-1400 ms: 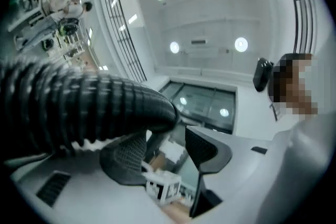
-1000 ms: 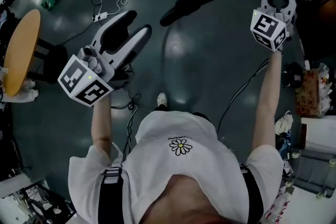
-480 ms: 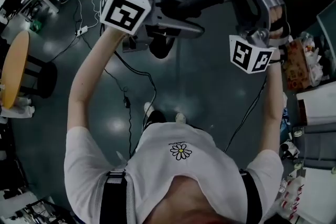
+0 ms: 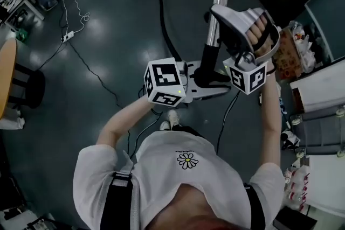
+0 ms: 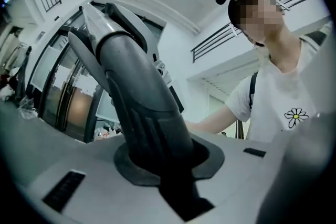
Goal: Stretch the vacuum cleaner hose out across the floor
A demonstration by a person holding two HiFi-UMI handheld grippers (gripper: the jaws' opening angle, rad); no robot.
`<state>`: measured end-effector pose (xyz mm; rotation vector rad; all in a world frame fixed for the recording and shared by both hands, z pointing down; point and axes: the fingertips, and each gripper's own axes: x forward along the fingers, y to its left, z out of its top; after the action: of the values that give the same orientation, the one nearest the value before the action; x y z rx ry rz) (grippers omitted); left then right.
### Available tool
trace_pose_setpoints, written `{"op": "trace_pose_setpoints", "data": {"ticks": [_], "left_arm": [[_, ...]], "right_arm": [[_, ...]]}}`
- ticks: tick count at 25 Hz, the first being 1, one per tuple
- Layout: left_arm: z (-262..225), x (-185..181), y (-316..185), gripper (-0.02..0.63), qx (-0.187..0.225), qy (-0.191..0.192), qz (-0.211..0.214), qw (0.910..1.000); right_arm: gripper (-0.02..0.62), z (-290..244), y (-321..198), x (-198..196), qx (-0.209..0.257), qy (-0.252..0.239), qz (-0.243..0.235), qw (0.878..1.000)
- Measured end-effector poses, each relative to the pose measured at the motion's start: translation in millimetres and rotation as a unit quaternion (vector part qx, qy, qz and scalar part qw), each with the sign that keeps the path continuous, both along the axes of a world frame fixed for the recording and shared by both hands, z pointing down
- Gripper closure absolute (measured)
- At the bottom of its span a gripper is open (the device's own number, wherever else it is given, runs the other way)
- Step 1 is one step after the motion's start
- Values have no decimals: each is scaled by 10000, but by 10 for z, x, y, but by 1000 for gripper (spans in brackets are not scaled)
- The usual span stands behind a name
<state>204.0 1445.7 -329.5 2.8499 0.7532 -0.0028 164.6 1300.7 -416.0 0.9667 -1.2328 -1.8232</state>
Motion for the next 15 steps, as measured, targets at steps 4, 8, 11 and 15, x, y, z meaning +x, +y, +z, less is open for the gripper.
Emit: {"op": "trace_pose_setpoints", "data": {"ticks": [4, 8, 11, 15], "left_arm": [[236, -78, 542, 509, -360, 60, 51, 9993], [336, -33, 617, 509, -261, -36, 54, 9996], [413, 6, 647, 509, 73, -95, 62, 9999], [583, 488, 1053, 509, 576, -266, -11, 9980]], "right_arm": [[397, 345, 509, 9, -453, 4, 22, 9990], [376, 413, 600, 120, -819, -325, -176, 9960], [362, 392, 705, 244, -783, -478, -293, 9953], [350, 394, 1237, 945, -1154, -829, -409, 9890]]}}
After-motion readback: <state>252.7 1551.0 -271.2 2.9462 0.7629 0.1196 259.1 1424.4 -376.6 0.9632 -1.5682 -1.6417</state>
